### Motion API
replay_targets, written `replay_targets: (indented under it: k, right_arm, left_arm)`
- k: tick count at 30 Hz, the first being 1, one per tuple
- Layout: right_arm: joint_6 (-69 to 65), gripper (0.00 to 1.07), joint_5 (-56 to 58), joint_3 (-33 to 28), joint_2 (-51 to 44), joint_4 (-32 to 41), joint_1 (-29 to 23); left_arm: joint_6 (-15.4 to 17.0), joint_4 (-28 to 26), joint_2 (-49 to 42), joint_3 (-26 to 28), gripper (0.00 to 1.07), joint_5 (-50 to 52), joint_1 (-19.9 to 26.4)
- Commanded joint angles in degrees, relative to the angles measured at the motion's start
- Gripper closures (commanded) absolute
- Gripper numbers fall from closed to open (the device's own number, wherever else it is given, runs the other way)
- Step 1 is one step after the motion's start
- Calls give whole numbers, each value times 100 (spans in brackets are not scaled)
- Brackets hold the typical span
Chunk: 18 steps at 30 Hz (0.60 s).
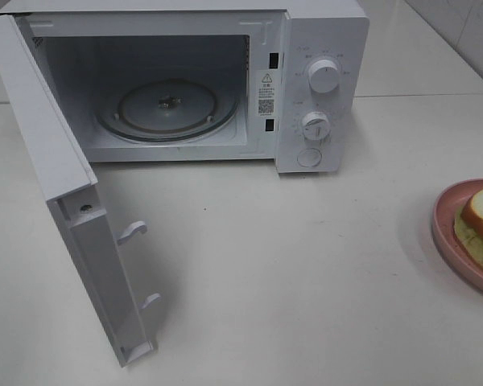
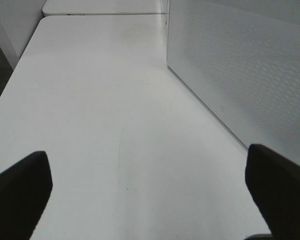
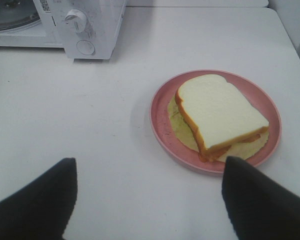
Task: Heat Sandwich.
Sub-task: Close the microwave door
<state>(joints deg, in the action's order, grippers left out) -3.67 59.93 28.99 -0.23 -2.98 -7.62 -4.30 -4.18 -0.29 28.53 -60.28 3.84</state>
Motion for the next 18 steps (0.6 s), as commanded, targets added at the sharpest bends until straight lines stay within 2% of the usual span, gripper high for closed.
replay_targets:
  k: [1,13,18]
  right_arm:
    - [69,31,-40,-11,-155,23,29]
    - [69,31,-40,-11,-155,29,29]
    - [69,31,-40,-11,-155,29,29]
  left_arm:
    - [23,-46,-126,-23,5,80,-6]
    - [34,-40,80,206,6,418,-6]
    - [34,-46,556,206,15,756,-6]
